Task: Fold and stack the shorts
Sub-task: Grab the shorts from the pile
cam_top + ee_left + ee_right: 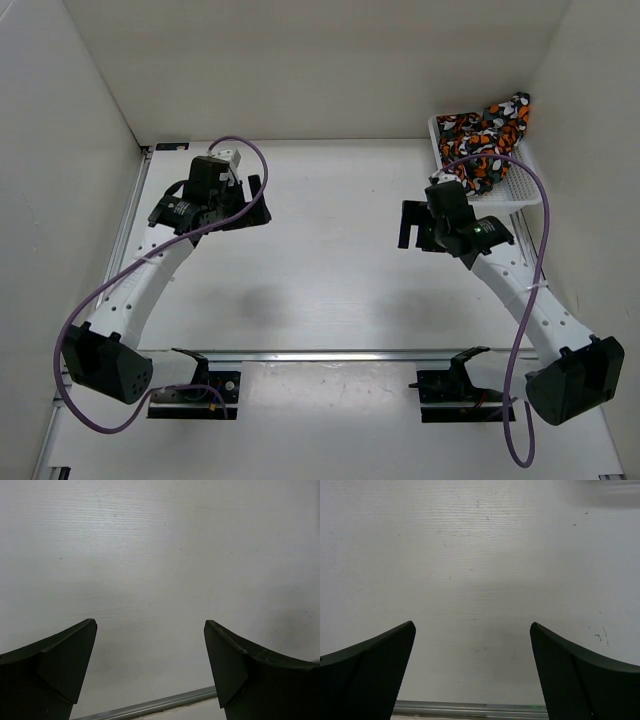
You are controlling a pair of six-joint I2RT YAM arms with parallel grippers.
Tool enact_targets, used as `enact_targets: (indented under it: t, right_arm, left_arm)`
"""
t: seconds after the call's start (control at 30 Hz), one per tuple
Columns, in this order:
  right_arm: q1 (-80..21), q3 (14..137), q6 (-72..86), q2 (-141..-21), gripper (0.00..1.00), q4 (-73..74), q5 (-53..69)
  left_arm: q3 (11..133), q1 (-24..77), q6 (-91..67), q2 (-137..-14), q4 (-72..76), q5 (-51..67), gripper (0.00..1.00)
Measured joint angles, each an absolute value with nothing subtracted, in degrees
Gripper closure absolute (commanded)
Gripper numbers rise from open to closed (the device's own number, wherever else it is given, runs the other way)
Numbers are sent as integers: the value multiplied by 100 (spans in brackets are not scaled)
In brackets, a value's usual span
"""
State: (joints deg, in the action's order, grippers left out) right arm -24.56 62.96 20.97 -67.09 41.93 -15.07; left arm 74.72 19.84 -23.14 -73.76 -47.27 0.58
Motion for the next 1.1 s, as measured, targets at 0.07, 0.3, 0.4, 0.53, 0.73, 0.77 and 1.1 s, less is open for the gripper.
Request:
enact_targets:
  t: [0.07,0.3,0.4,0.53,0.73,0.77,1.1]
  right_arm:
    - [-2403,6296,2097,-6694,0,4193,-1527]
    - [-1522,7072,2276,-7310,0,4357,-1673]
    - [-974,7964,2335,-8128,1,4355,-1621]
    - [-296,9288,2408,-9404,1,4322,-1466]
    - [316,11531,2530,-11509,1,4445,-1179]
    - [384,11966,2534,-11885,1,4519,-1131]
    - [620,13351,2641,-13714,51,4567,-493]
  left_arm:
    - [7472,1984,-2300,-7352,-4709,119,0]
    - [7474,1984,-2290,-7338,-4668,231,0]
    - [7520,1981,-2287,-7338,-4668,244,0]
    - [7673,1984,-2287,-7338,-4657,242,0]
    - [7889,1984,-2246,-7452,-4626,204,0]
    - [7920,1984,-2241,-7502,-4628,180,0]
    - [8344,1984,-2128,-8267,-4740,-202,0]
